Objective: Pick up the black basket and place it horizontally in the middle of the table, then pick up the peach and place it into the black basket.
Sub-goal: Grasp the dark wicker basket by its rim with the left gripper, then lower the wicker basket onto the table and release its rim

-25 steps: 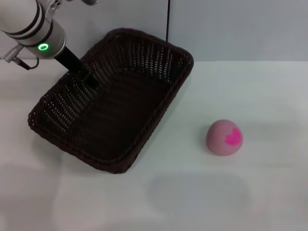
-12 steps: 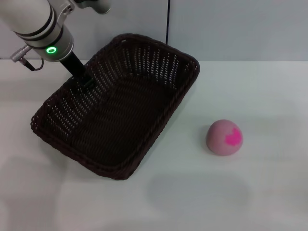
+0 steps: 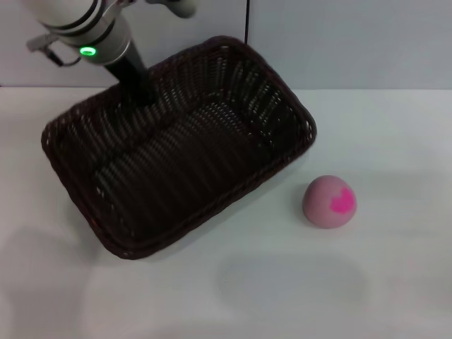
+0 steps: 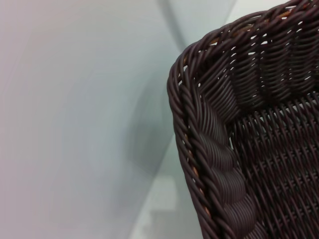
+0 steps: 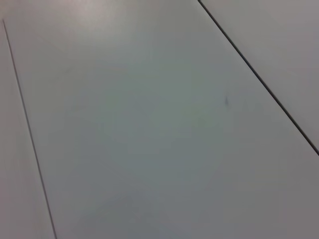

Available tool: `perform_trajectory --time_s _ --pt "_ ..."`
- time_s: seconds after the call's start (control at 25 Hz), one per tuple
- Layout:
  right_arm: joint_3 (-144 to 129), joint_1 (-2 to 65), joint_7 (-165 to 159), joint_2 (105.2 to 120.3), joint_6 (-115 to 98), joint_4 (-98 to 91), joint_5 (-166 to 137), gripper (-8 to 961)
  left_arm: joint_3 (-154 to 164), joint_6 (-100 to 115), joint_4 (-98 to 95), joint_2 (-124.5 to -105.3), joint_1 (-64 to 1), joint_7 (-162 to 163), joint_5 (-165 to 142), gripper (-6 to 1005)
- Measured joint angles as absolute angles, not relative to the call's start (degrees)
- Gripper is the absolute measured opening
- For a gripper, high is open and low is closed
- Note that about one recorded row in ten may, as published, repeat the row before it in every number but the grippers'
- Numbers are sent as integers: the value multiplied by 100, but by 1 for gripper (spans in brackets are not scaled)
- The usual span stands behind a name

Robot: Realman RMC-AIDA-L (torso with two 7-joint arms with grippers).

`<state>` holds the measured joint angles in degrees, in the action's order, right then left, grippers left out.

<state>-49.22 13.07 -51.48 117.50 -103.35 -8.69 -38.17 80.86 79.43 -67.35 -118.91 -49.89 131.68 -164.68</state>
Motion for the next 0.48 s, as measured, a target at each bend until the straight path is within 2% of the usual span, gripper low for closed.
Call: perform_trajectory --time_s 0.48 --pt "-4957 1297 -5163 11752 -10336 -823 -3853 775 8850 7659 -7395 -11909 -4954 10749 -16007 304"
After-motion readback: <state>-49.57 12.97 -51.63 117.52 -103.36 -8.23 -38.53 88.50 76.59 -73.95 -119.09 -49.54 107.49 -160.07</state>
